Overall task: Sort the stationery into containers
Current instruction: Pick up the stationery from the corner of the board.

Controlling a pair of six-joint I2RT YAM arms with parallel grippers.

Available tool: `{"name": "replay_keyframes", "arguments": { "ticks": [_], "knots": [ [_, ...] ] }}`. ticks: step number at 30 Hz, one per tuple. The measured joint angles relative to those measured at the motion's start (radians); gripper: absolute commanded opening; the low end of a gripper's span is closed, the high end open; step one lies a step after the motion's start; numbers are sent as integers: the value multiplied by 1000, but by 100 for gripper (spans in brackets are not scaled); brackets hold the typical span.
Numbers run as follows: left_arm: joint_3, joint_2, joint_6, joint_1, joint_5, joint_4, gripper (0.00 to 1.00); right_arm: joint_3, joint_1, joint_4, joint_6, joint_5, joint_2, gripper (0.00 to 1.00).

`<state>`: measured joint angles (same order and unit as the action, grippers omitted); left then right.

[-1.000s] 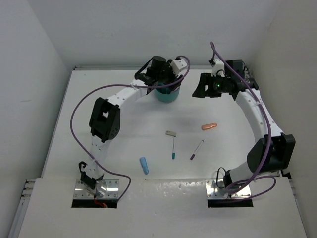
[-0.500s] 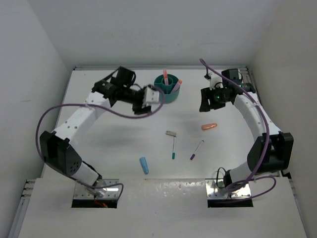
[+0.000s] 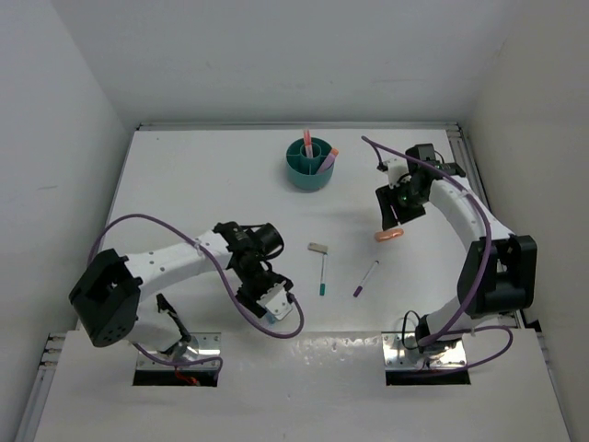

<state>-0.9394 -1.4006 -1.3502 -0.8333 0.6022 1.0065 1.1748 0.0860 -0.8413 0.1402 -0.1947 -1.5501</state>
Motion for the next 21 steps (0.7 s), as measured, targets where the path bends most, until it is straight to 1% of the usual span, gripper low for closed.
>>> {"name": "replay_keyframes", "arguments": {
  "ticks": [6, 12, 21],
  "knots": [
    [48, -3, -2, -68, -53, -87, 61, 0, -7, -8, 10, 12, -9, 55],
    [51, -64, -3, -132, -103, -161, 57, 0, -15, -17, 11, 12, -14, 55],
    [100, -106, -11, -206, -173, -213, 54, 18, -34, -39, 10, 11, -39, 55]
  ]
}}
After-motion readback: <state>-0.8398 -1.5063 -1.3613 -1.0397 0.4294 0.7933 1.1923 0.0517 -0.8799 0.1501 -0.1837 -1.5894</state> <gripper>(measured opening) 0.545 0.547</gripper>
